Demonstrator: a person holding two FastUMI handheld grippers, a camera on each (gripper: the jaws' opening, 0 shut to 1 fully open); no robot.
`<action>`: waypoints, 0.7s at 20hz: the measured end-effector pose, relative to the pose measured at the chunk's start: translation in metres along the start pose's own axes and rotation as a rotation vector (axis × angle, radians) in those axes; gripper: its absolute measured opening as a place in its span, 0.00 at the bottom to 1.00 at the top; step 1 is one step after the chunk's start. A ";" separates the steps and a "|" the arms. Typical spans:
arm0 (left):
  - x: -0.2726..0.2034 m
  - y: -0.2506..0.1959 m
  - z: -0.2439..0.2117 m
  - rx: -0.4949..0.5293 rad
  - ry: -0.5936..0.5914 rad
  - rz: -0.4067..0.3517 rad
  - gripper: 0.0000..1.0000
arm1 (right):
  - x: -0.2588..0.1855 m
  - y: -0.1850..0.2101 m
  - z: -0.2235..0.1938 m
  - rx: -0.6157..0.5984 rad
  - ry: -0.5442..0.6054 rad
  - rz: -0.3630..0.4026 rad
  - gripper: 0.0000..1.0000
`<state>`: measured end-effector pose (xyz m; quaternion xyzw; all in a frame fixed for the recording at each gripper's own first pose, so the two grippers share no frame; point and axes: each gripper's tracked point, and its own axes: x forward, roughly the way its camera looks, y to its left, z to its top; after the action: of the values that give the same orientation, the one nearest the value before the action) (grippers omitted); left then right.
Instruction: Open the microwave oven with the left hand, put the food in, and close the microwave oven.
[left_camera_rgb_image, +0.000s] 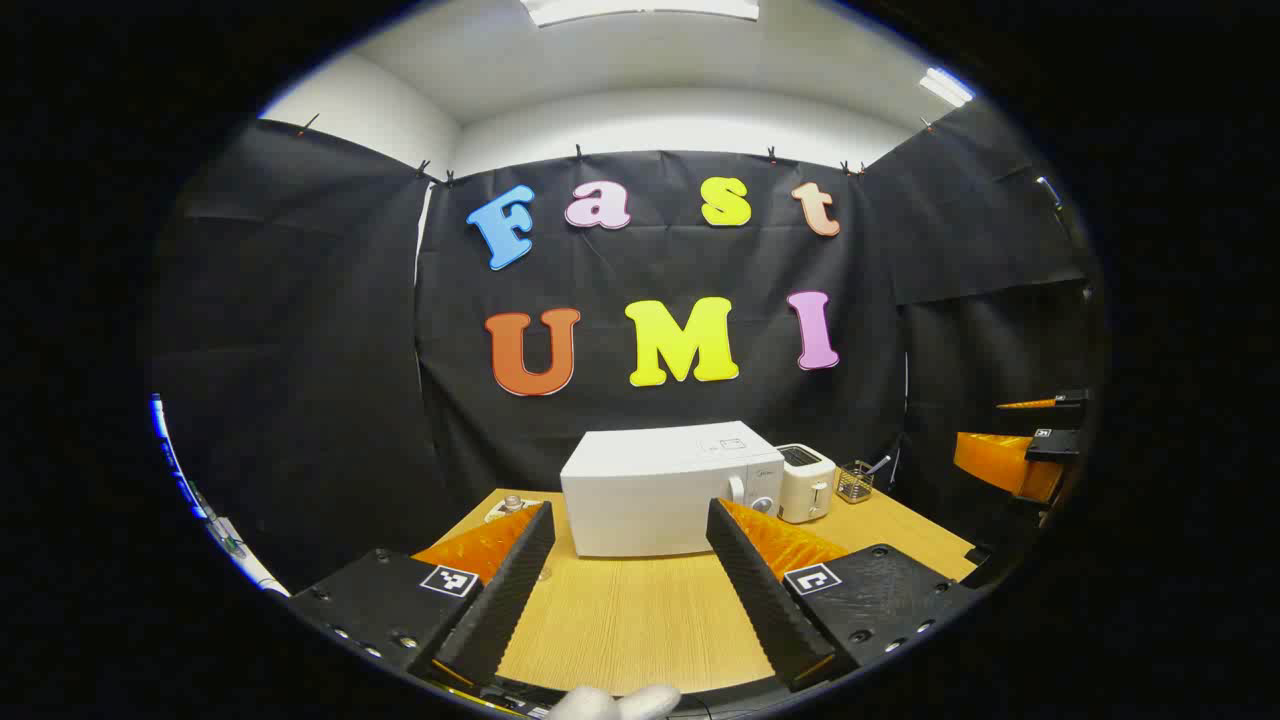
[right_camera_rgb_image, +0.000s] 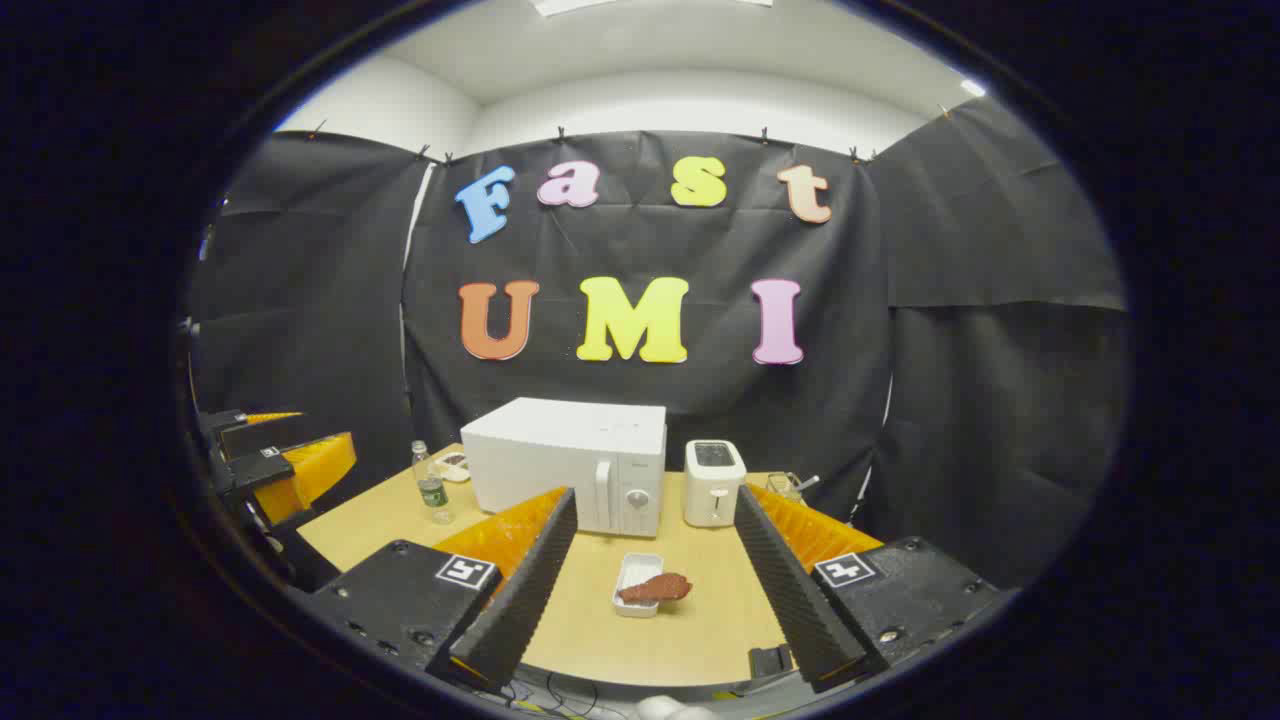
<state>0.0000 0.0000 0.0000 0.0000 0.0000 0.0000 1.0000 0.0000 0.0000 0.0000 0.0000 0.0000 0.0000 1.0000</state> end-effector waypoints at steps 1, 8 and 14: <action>0.001 0.000 0.000 -0.003 0.001 -0.002 0.95 | 0.001 0.000 0.002 0.003 0.000 0.001 1.00; 0.008 -0.007 0.008 -0.027 -0.012 -0.027 0.95 | 0.007 -0.006 0.003 0.002 0.008 -0.011 1.00; 0.016 -0.005 0.003 -0.018 -0.008 -0.035 0.95 | 0.010 -0.008 0.005 0.002 -0.001 -0.027 0.91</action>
<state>0.0162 -0.0055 0.0031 -0.0091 -0.0039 -0.0174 0.9998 0.0100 -0.0076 0.0051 0.0011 -0.0007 -0.0135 0.9999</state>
